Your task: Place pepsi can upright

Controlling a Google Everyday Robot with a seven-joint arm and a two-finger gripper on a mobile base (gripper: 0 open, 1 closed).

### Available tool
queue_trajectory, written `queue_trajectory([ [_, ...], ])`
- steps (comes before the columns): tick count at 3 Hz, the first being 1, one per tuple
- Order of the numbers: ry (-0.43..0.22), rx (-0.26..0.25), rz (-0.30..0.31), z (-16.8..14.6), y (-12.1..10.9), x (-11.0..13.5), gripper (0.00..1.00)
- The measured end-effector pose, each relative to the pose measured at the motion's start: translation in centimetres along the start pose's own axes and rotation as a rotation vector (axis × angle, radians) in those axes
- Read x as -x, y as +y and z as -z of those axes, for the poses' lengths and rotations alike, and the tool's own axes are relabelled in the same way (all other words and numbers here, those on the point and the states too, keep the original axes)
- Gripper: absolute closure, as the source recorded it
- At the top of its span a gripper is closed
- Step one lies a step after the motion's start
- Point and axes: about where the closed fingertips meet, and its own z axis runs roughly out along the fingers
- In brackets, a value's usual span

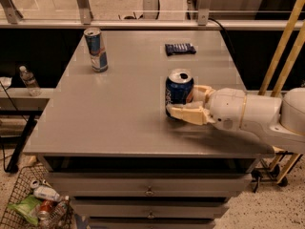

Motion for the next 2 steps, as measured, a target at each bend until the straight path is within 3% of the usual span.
queue_trajectory([
  [2,0.015,0.03,0.012,-0.83,0.46,-1.03,1.0],
])
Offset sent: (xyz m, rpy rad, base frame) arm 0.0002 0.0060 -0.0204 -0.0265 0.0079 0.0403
